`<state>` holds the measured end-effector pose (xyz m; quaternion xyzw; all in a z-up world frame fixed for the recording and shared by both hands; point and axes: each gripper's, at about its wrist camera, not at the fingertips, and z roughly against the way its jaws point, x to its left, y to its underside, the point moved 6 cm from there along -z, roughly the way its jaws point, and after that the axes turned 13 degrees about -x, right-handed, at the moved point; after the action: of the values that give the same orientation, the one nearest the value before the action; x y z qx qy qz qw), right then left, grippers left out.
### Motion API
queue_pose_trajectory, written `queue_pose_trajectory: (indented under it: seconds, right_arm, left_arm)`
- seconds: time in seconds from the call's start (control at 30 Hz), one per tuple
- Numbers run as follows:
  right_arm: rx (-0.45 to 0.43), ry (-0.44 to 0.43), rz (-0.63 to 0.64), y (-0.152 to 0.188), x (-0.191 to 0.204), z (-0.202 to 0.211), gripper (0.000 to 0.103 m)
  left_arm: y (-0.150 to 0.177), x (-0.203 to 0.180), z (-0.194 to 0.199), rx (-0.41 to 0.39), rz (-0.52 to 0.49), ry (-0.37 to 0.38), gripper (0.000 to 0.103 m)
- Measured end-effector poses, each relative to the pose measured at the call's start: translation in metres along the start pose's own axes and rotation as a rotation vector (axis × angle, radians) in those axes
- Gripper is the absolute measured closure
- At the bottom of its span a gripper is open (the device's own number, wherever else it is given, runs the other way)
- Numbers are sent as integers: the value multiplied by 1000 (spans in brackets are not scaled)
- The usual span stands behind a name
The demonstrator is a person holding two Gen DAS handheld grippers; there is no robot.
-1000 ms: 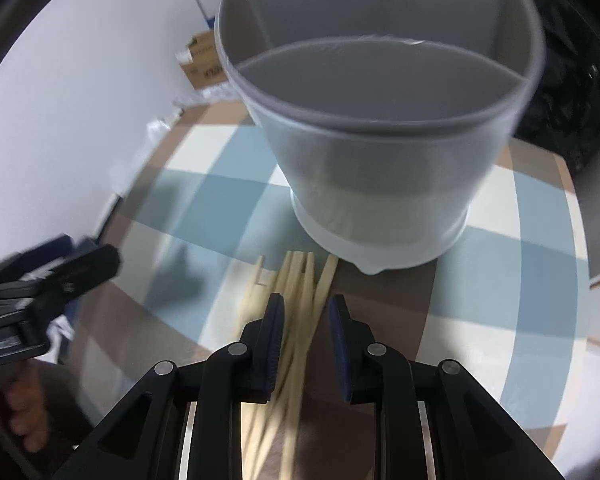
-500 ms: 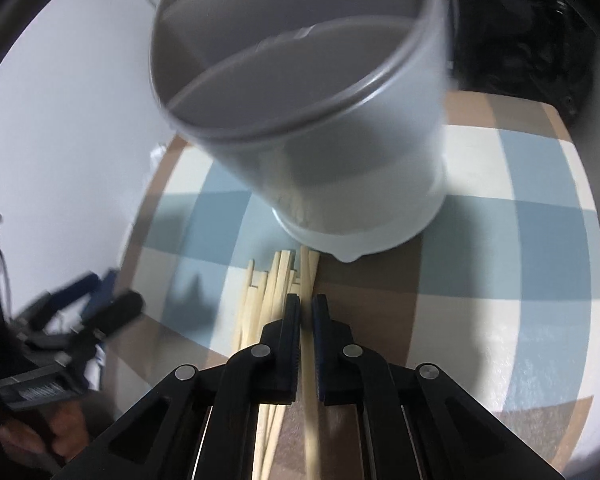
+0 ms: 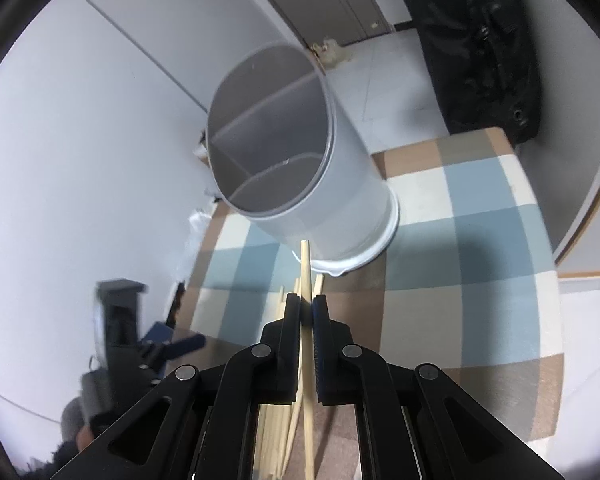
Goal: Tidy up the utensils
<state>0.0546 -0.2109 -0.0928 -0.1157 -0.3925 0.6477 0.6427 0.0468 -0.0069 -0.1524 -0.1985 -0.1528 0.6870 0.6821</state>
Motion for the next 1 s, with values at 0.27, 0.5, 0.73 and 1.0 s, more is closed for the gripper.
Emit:
queue_pose_trajectory:
  seconds: [0.27,0.5,0.73,1.0]
  right_arm:
    - [-62,-41,0,-10,2,24,98]
    - [-95,-84,-12,-16,2,40,99]
    - [-109,-97,-23,-19,3,48,99]
    - [-107,-107,-11,-17,9,46,99]
  left_arm:
    - [0,7,-6,22,22,-32,1]
    - [6,8,-1,29,64,-34,1]
    - [5,10,-4,21,79,-72,1]
    - [-5,5,-14,52,34,-101,1]
